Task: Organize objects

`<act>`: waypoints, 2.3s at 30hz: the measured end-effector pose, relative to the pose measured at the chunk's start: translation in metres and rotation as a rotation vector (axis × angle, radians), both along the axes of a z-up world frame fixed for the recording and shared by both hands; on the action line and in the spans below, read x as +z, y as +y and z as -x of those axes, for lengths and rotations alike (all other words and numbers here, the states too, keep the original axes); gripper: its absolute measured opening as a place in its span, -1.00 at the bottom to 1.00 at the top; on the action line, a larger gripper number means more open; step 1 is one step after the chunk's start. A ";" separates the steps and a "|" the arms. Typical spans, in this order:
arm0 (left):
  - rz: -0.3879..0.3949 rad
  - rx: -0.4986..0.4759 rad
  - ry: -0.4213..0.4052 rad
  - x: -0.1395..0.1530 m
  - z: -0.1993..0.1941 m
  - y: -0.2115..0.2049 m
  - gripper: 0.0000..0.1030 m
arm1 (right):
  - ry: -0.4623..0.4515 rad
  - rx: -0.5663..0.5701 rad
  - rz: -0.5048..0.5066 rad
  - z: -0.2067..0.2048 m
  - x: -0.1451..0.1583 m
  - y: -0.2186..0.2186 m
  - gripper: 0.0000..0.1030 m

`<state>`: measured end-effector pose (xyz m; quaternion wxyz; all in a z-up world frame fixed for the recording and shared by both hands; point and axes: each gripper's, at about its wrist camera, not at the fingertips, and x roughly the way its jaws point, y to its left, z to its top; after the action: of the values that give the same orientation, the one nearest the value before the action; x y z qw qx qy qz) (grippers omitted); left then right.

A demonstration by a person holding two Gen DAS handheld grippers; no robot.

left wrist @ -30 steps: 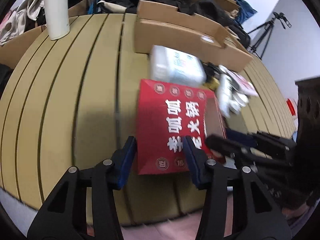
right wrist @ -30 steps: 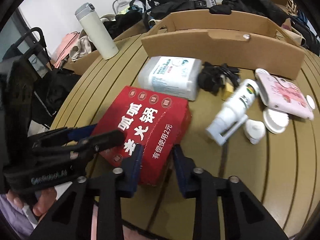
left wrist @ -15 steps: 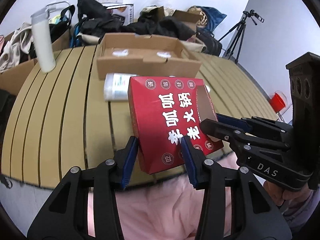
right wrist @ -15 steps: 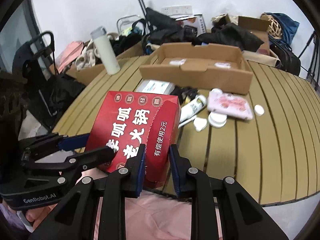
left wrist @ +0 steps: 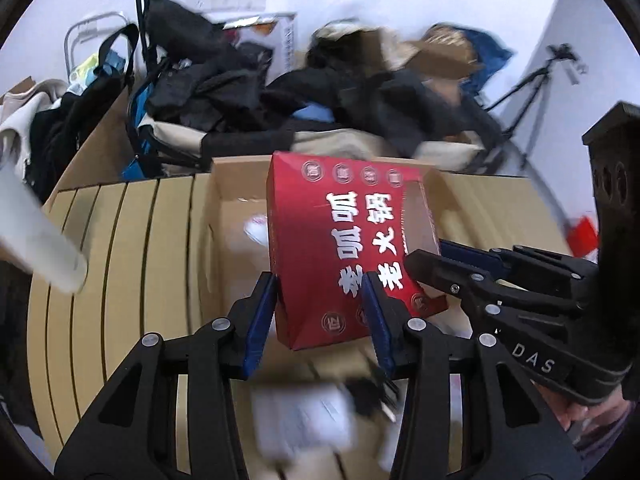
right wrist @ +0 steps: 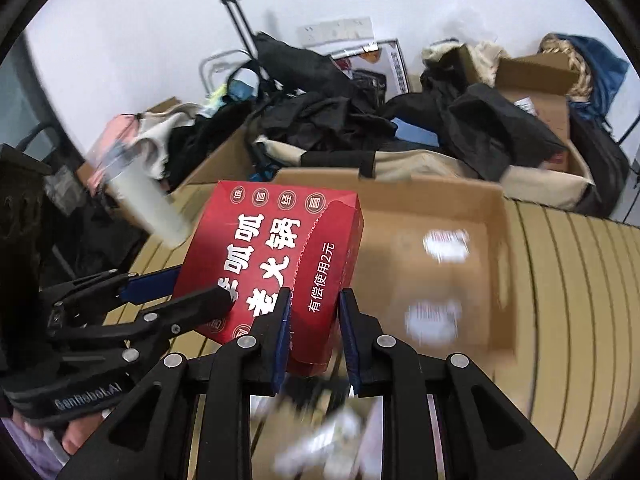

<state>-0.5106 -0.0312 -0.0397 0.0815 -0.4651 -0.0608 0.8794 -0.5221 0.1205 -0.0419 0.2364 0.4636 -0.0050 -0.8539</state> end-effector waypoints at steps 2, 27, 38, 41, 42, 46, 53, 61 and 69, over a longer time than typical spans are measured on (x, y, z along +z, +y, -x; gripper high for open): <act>0.014 0.036 -0.037 -0.023 0.037 -0.011 -0.23 | -0.045 -0.012 -0.008 0.037 -0.022 -0.015 -0.52; 0.249 0.226 0.033 0.081 -0.091 -0.051 1.00 | 0.051 -0.212 -0.147 -0.013 0.063 0.081 0.72; 0.260 0.171 0.214 0.122 -0.287 -0.001 1.00 | 0.120 -0.126 0.007 -0.196 0.111 0.121 0.72; 0.219 0.147 0.226 0.113 -0.339 0.003 1.00 | 0.148 -0.154 0.056 -0.258 0.102 0.139 0.72; 0.213 0.156 0.233 0.109 -0.359 0.002 1.00 | 0.155 -0.158 0.063 -0.280 0.097 0.143 0.72; 0.165 0.224 0.256 0.086 -0.421 0.004 1.00 | 0.256 -0.154 0.070 -0.360 0.067 0.152 0.81; 0.183 0.156 0.173 0.047 -0.440 0.024 1.00 | 0.124 -0.143 0.038 -0.406 -0.003 0.145 1.00; 0.129 0.174 0.145 0.039 -0.439 0.020 1.00 | 0.224 -0.102 -0.041 -0.417 0.006 0.125 1.00; 0.117 0.159 0.119 0.020 -0.431 0.021 1.00 | 0.183 -0.087 -0.061 -0.410 -0.011 0.124 1.00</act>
<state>-0.0792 -0.0102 -0.0193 -0.0121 -0.4100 -0.0413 0.9111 -0.1125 0.2447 -0.0528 0.1846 0.3900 0.0223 -0.9018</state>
